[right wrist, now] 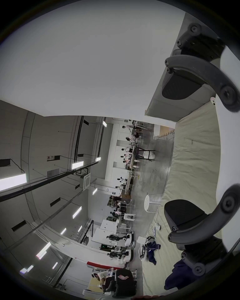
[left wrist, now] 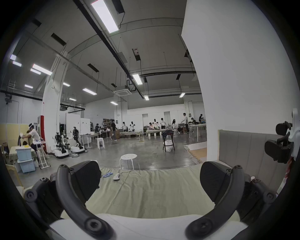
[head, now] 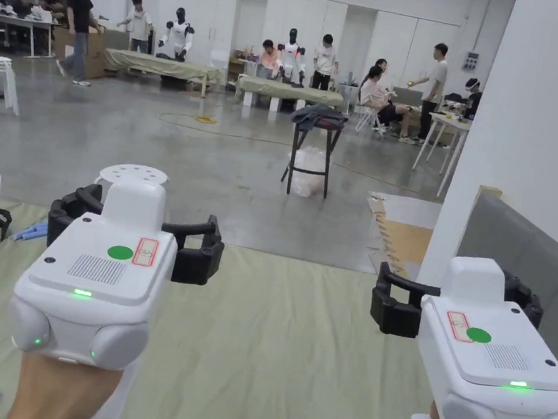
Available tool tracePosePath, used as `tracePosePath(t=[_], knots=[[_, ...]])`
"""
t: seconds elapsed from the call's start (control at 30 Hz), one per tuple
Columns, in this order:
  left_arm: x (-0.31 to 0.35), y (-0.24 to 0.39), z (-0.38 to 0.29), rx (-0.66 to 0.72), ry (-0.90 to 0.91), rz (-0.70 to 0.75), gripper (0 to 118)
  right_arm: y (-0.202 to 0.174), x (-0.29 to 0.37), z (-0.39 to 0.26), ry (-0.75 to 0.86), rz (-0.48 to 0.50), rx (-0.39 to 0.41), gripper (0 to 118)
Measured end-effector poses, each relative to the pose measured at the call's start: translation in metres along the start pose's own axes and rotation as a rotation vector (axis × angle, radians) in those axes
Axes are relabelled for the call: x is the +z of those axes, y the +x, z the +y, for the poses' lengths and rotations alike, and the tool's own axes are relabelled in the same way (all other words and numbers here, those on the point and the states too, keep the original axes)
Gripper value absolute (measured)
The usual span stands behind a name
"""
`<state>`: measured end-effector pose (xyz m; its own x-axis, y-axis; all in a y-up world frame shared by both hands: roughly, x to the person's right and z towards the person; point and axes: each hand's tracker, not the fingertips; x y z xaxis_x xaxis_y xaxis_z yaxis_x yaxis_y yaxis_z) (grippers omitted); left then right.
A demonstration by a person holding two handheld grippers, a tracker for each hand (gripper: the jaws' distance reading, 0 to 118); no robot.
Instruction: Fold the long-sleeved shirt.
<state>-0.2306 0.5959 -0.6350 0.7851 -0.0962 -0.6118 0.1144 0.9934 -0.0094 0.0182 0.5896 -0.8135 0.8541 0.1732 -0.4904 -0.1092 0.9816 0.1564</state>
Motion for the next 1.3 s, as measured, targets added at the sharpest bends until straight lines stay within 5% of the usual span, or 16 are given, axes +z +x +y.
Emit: tracePosePath(t=[1.3], knots=[[0.003, -0.002, 0.003, 0.015, 0.008, 0.010, 111, 0.013, 0.003, 0.001, 0.006, -0.030, -0.023, 118]])
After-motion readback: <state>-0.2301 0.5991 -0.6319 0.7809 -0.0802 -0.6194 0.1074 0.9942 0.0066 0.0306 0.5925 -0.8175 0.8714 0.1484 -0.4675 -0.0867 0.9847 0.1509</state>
